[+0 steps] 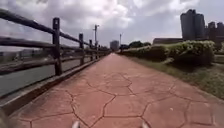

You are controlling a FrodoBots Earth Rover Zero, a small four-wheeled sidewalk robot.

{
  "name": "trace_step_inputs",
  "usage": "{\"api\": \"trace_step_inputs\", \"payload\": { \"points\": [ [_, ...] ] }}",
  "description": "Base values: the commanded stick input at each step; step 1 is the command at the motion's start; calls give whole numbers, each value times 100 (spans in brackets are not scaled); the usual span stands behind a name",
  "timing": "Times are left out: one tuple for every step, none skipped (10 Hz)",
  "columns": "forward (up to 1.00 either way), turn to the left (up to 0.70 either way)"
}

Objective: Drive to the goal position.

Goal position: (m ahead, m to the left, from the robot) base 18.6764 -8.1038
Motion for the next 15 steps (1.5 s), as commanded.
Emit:
{"api": "trace_step_inputs", "payload": {
  "points": [
    [69,0],
    [69,0],
    [69,0],
    [69,0],
    [69,0],
    [69,0],
    [69,0],
    [69,0],
    [69,0],
    [69,0],
    [69,0],
    [69,0],
    [69,0],
    [69,-1],
    [69,-3]
  ]
}}
